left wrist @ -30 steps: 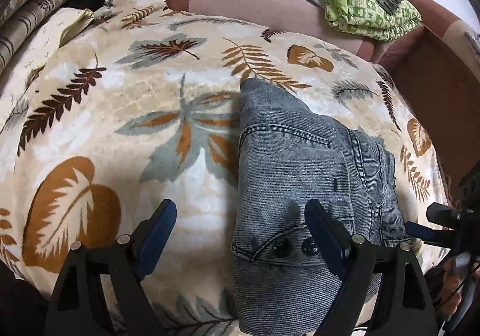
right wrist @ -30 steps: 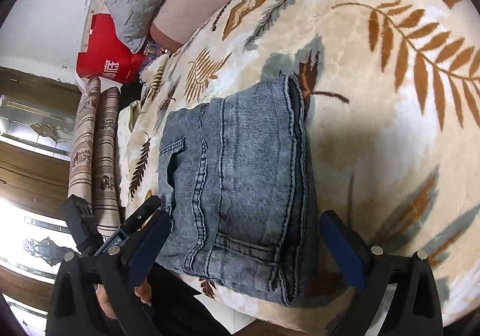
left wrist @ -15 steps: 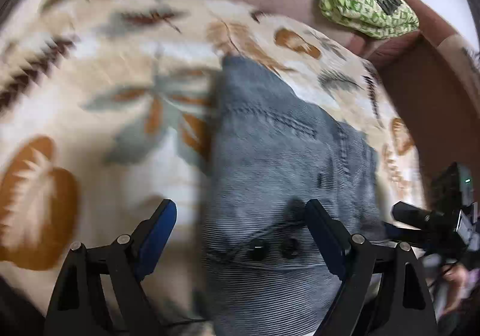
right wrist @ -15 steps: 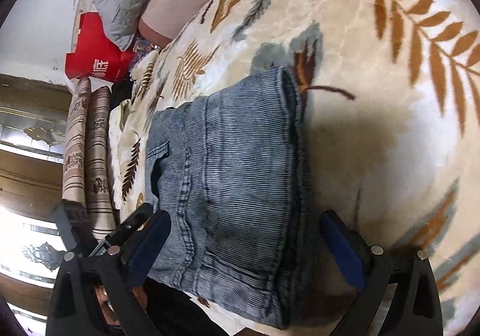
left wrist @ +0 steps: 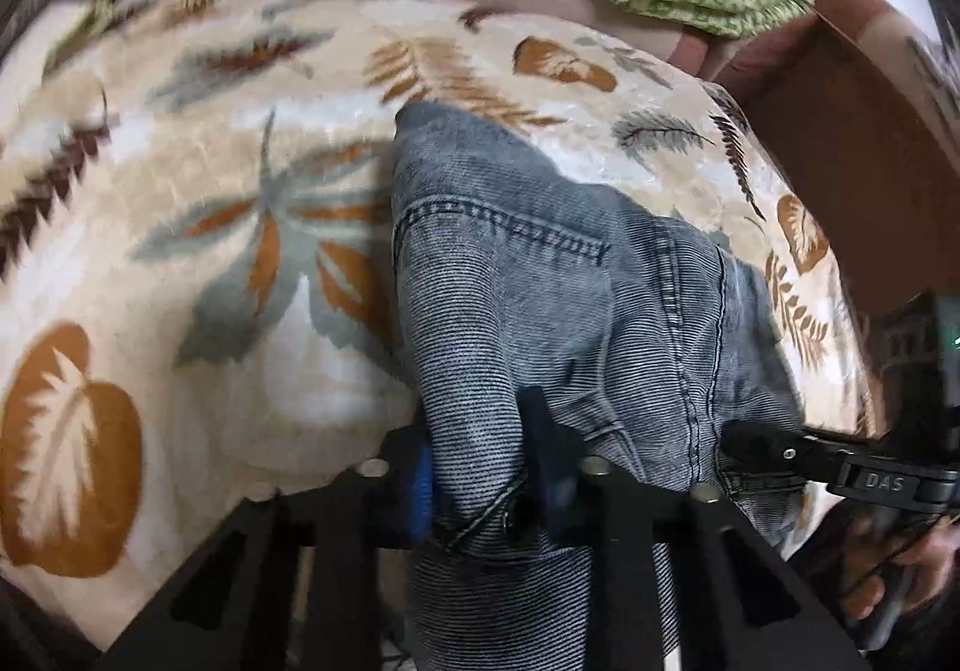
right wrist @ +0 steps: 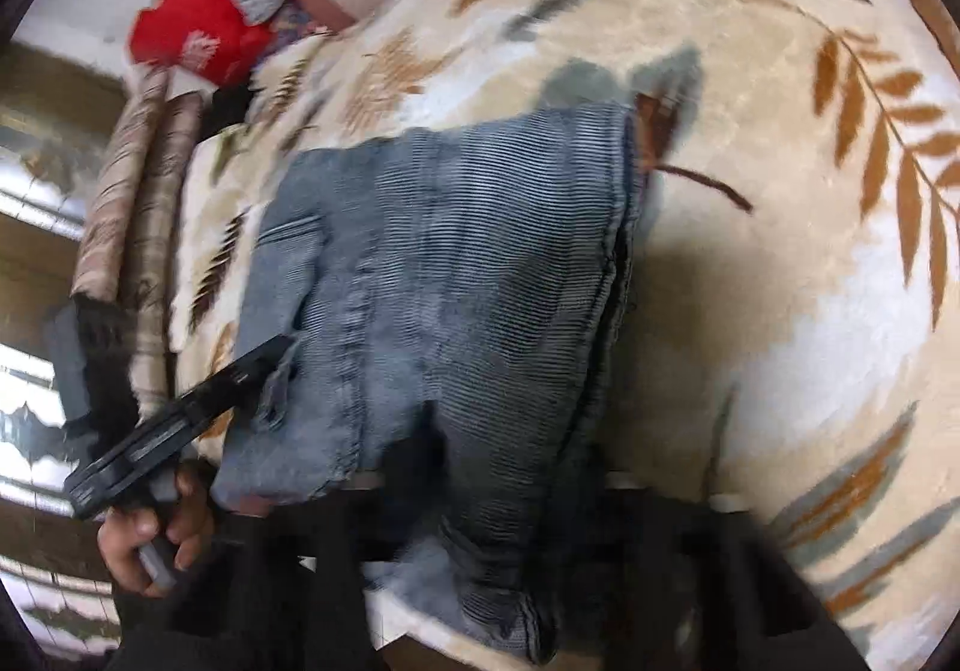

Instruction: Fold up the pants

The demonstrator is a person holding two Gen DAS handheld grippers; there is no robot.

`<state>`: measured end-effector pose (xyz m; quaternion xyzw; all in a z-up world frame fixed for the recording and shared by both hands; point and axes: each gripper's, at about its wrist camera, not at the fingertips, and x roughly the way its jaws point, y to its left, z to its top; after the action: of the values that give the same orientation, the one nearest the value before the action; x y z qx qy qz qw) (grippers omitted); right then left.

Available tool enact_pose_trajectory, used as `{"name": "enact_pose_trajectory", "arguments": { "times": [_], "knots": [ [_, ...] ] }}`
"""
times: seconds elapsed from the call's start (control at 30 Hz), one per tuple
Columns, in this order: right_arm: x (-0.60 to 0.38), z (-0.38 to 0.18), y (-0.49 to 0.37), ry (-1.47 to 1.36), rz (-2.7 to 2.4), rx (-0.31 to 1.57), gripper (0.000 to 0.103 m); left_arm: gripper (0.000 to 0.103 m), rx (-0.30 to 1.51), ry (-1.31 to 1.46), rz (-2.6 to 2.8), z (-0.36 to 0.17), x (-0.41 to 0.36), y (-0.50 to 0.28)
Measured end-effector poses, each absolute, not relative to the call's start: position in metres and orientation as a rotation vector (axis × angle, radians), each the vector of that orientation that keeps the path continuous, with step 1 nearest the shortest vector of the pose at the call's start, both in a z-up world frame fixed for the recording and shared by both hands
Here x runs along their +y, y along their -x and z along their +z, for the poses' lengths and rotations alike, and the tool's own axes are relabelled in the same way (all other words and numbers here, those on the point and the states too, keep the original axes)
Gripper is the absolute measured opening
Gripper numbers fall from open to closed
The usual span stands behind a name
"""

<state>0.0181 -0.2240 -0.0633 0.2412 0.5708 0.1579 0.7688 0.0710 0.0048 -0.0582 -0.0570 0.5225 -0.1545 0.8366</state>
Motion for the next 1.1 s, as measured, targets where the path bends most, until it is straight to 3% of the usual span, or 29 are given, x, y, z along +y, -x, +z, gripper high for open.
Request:
{"name": "enact_pose_trajectory", "arguments": {
  "times": [0.37, 0.53, 0.57, 0.6, 0.67, 0.73, 1.0, 1.1],
  "knots": [
    [-0.195, 0.035, -0.027, -0.339, 0.388, 1.003, 0.023, 0.022, 0.736, -0.007, -0.305, 0.041, 0.018, -0.068],
    [-0.179, 0.050, -0.072, -0.264, 0.395, 0.933, 0.024, 0.025, 0.766, 0.051, -0.250, 0.026, 0.037, -0.112],
    [-0.177, 0.042, -0.081, -0.259, 0.391, 0.934, 0.025, 0.035, 0.795, 0.057, -0.241, 0.010, 0.039, -0.123],
    [-0.176, 0.032, -0.090, -0.246, 0.373, 0.938, 0.026, 0.058, 0.857, 0.043, -0.232, -0.012, 0.040, -0.136],
    [-0.170, -0.007, -0.114, -0.240, 0.345, 1.030, 0.033, 0.074, 1.010, -0.026, -0.165, -0.063, 0.040, -0.151],
    [-0.169, -0.056, -0.125, -0.194, 0.248, 1.185, 0.057, 0.077, 1.010, 0.053, -0.191, -0.076, 0.050, -0.146],
    [-0.181, 0.001, -0.074, -0.274, 0.201, 0.957, 0.066, 0.092, 0.810, 0.058, -0.108, -0.028, 0.057, -0.088],
    [-0.157, -0.016, -0.071, -0.171, 0.194, 0.993, 0.074, 0.095, 0.969, -0.072, -0.085, -0.073, 0.038, -0.101]
  ]
}}
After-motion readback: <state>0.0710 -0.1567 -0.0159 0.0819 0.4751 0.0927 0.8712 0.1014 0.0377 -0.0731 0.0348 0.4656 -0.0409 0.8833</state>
